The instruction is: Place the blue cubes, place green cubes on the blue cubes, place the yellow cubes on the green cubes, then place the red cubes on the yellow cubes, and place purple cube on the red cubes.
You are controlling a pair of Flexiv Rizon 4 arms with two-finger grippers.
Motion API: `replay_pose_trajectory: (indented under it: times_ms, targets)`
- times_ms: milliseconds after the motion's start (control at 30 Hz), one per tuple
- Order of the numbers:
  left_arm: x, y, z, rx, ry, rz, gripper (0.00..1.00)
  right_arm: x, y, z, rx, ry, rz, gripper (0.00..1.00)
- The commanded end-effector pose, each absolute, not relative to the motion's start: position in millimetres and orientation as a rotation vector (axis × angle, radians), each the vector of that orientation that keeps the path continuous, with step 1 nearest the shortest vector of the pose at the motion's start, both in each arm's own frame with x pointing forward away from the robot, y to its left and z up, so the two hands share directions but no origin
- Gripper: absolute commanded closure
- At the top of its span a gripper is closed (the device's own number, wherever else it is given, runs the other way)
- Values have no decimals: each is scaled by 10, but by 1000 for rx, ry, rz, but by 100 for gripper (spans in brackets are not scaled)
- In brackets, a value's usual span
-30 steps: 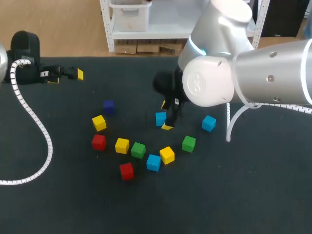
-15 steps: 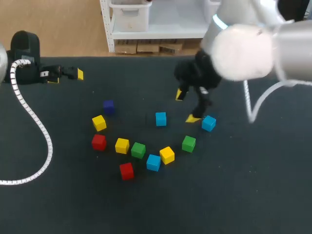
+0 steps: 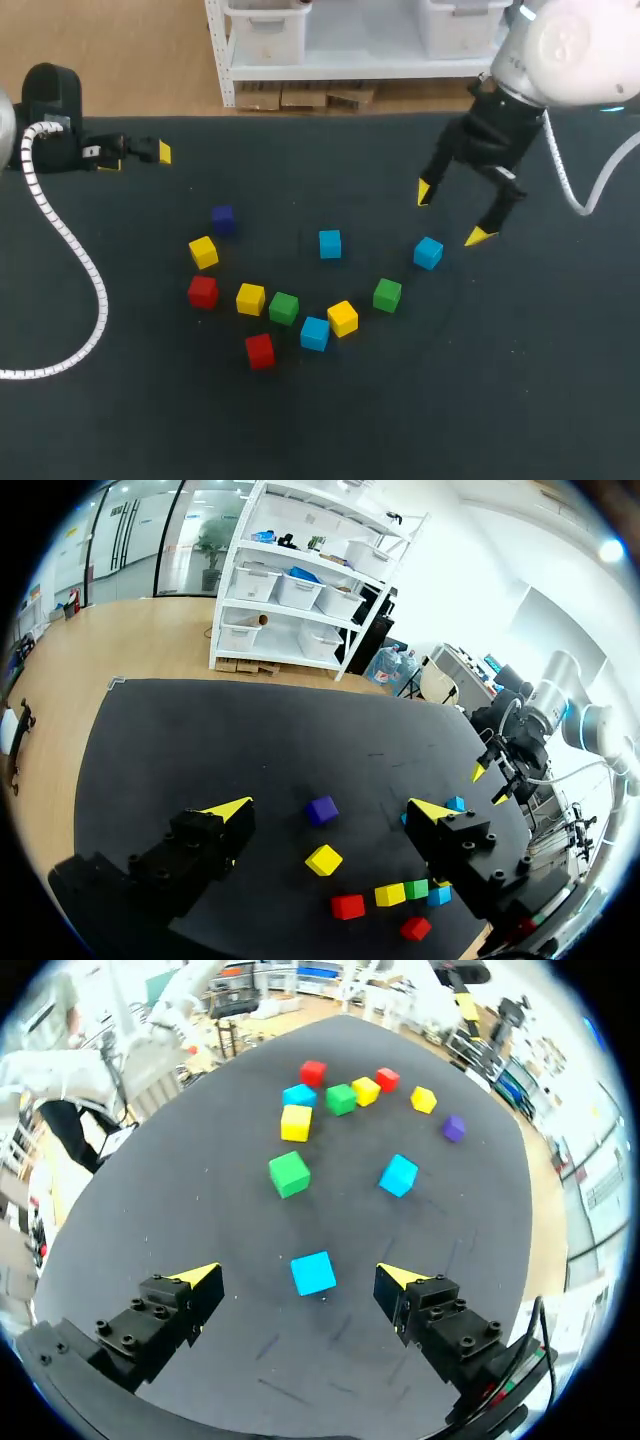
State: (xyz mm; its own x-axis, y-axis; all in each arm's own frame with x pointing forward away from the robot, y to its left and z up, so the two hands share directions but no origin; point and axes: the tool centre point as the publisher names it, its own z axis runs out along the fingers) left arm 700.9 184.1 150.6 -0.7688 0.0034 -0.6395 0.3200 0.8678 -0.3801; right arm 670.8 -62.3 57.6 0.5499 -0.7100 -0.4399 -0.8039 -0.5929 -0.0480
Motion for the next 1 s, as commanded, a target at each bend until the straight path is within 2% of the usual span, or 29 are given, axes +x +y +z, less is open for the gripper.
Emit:
replay_pose_trajectory:
  times_ms: [33,400,433,533,567,667,700,800,900,1000]
  targets:
    - [7010,1844,1503,233,2378,-633,0,6757,-636,465,-2562,1186,586,0]
    - [7010,1844,1503,233,2378,-633,0,6803,-583,258,-2601,1000,642,0]
    - [7010,1844,1503,233,2378,-633,0,6813,-565,241,-2607,993,642,9]
    - [7010,1844,1503,233,2378,-633,0,6836,-534,207,-2623,967,652,15]
    - [7010,1844,1503,233,2378,-633,0,6840,-523,194,-2631,952,656,21]
    - [7010,1844,1503,233,2378,-633,0,6844,-490,145,-2645,928,672,27]
    - [7010,1844,1503,233,2378,-633,0,6845,-478,118,-2651,924,677,32]
    - [7010,1844,1503,233,2378,-633,0,6843,-465,64,-2656,902,697,35]
    - [7010,1844,1503,233,2378,-633,0,6844,-456,21,-2665,888,705,51]
    - [7010,1844,1503,233,2378,-633,0,6851,-446,0,-2674,881,705,51]
